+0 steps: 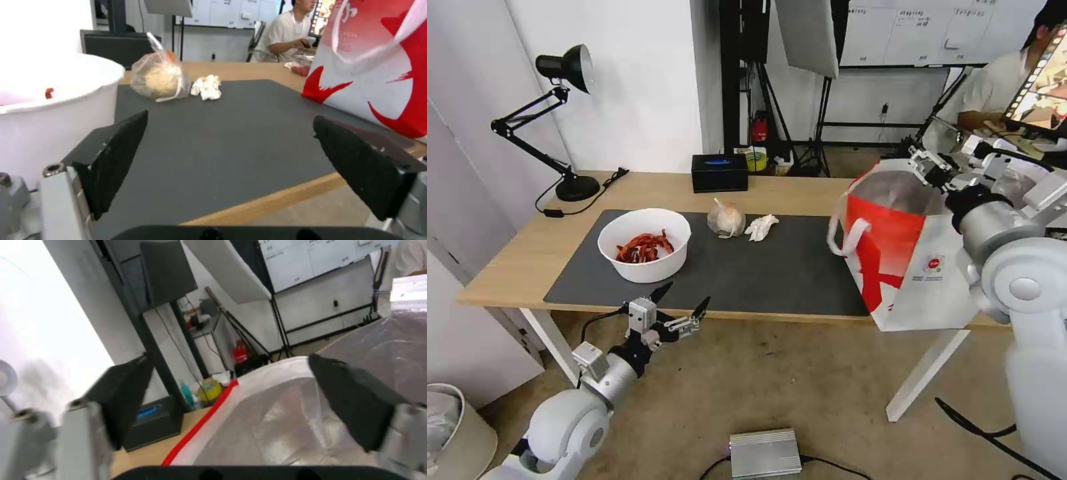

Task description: Pick up the trash from the table and place it into the takeout bag.

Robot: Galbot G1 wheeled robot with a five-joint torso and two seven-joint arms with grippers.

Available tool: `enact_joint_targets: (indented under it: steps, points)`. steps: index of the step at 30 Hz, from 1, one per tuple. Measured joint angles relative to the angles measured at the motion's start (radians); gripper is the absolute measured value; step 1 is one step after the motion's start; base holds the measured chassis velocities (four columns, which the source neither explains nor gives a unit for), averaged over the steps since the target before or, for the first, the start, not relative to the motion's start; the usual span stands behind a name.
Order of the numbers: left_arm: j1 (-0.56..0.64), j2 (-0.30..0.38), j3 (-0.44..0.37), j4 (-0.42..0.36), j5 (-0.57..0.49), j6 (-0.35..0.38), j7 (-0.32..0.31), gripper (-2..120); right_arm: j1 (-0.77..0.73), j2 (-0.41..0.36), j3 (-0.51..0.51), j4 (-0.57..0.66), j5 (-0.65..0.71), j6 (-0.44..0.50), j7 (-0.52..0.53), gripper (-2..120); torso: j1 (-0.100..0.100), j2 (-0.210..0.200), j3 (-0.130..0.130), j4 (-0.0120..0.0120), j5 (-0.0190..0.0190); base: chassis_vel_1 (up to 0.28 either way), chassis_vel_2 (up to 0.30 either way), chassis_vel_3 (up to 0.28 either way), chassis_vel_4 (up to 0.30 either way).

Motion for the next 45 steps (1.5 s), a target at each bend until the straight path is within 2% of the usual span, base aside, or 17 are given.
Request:
enact_joint_targets:
  steps: [2,5,7,8,10,13,14,16,20,26,32,39,45]
  points:
    - [-0.002,0.000,0.002,0.000,0.000,0.000,0.000,100,-0.009,-0.003,-0.011,0.008,0.001,0.010,-0.011,97,0.000,0.000,0.000,0.0000,0.0000,0.000,0.000,0.000,0.000]
    - [-0.003,0.000,0.003,0.001,0.000,0.000,0.000,100,-0.015,-0.008,-0.018,0.012,0.001,0.019,-0.020,99,0.000,0.000,0.000,0.0000,0.0000,0.000,0.000,0.000,0.000]
    - [-0.003,-0.002,0.005,0.004,0.000,-0.001,0.000,100,-0.030,-0.025,-0.031,0.028,0.000,0.041,-0.065,100,0.000,0.000,0.000,0.0000,0.0000,0.000,0.000,0.000,0.000]
    - [-0.002,-0.006,0.007,0.007,0.001,-0.003,0.000,100,-0.051,-0.046,-0.043,0.050,-0.001,0.067,-0.123,100,0.000,0.000,0.000,0.0000,0.0000,0.000,0.000,0.000,0.000]
    - [-0.002,-0.008,0.008,0.008,0.002,-0.004,0.000,100,-0.061,-0.054,-0.047,0.059,-0.002,0.075,-0.145,100,0.000,0.000,0.000,0.0001,0.0000,0.000,0.000,0.000,0.000]
    - [-0.003,-0.015,0.008,0.015,0.021,-0.005,0.001,100,-0.146,-0.109,-0.060,0.107,-0.042,0.114,-0.264,100,0.000,0.000,0.000,0.0001,-0.0003,0.000,0.000,0.000,0.000]
    - [-0.003,-0.015,0.008,0.015,0.021,-0.005,0.001,100,-0.146,-0.109,-0.060,0.107,-0.042,0.114,-0.264,100,0.000,0.000,0.000,0.0001,-0.0003,0.000,0.000,0.000,0.000]
    - [-0.004,-0.013,0.000,0.021,0.028,-0.006,0.002,100,-0.237,-0.164,-0.067,0.132,-0.107,0.148,-0.349,100,0.000,0.000,0.000,0.0000,0.0001,0.000,0.000,0.000,0.000]
    - [-0.010,-0.009,-0.009,0.031,0.028,-0.008,-0.007,100,-0.349,-0.203,-0.069,0.149,-0.188,0.187,-0.413,100,0.000,0.000,0.000,-0.0002,0.0000,0.000,0.000,0.000,0.000]
    - [-0.014,0.002,-0.019,0.040,0.028,-0.017,-0.013,100,-0.416,-0.205,-0.098,0.146,-0.278,0.232,-0.438,100,0.000,0.000,0.000,-0.0001,-0.0001,0.000,0.000,0.000,0.000]
    - [0.009,0.006,-0.051,0.040,0.030,-0.026,-0.020,100,-0.500,-0.176,-0.152,0.113,-0.392,0.300,-0.454,100,0.000,0.000,0.000,0.0000,-0.0002,0.000,0.000,0.000,0.000]
    - [0.026,0.008,-0.068,0.043,0.045,-0.033,-0.031,100,-0.584,-0.150,-0.184,0.078,-0.457,0.328,-0.461,100,0.000,0.000,0.000,0.0000,0.0000,0.000,0.000,0.000,0.000]
    - [0.039,0.008,-0.079,0.041,0.061,0.001,-0.036,100,-0.645,-0.145,-0.191,0.081,-0.517,0.336,-0.460,100,0.000,0.000,0.000,0.0000,-0.0001,0.000,0.000,0.000,0.000]
